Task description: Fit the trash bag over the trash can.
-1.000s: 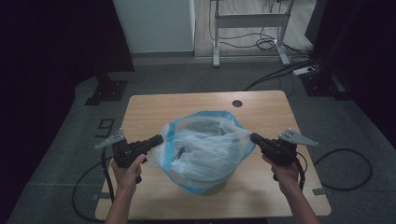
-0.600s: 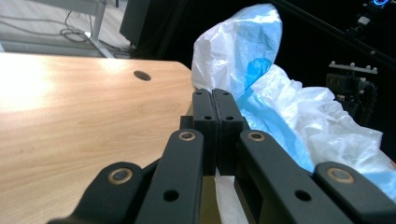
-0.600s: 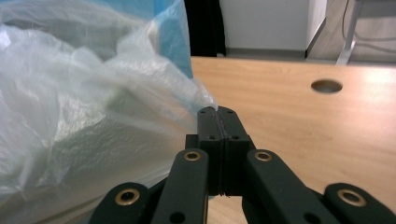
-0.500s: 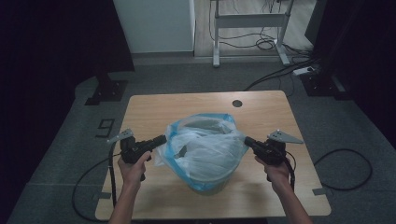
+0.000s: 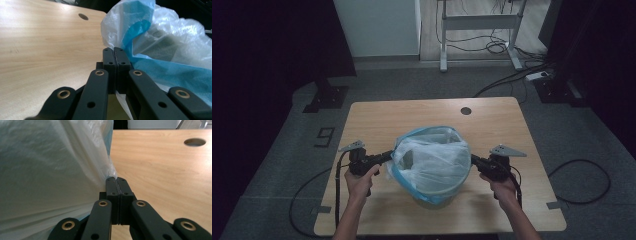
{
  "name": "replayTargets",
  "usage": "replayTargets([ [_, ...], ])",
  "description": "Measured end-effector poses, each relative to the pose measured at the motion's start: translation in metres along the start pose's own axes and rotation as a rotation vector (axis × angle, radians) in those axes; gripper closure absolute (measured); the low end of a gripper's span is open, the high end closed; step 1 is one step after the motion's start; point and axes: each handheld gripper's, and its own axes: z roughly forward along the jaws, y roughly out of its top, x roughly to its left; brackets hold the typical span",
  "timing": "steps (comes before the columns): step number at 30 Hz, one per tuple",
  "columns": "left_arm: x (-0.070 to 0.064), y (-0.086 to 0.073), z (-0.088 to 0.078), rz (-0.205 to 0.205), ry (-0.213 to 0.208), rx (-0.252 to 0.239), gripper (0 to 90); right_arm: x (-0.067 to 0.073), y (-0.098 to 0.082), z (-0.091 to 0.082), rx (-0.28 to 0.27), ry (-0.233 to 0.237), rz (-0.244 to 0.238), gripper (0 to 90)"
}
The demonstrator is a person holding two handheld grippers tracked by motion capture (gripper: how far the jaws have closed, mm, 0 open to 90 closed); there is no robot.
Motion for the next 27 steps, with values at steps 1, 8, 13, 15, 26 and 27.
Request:
replayTargets([
  [1, 0.0, -0.001, 0.001, 0.001, -0.001, 0.003, 88.5, 0.0, -0.003, 0.001, 0.012, 0.003, 0.001, 88.5],
  [8, 0.001, -0.011, 0.001, -0.01, 0.001, 0.029, 88.7, 0.003, -0.02, 0.002, 0.034, 0.006, -0.006, 88.5],
  [13, 0.0, -0.015, 0.001, 0.0, 0.017, 0.062, 88.7, 0.0, -0.028, -0.001, 0.04, 0.006, 0.013, 88.5],
  [15, 0.0, -0.017, 0.001, -0.001, 0.024, 0.083, 88.6, 0.001, -0.03, -0.002, 0.039, 0.004, 0.011, 88.5],
  [26, -0.006, -0.023, -0.001, 0.045, 0.034, 0.095, 87.6, -0.003, -0.033, -0.005, 0.029, -0.03, 0.01, 83.2],
  [27, -0.007, -0.023, -0.003, 0.051, 0.034, 0.084, 86.8, -0.003, -0.033, -0.007, 0.02, -0.033, 0.011, 81.2],
])
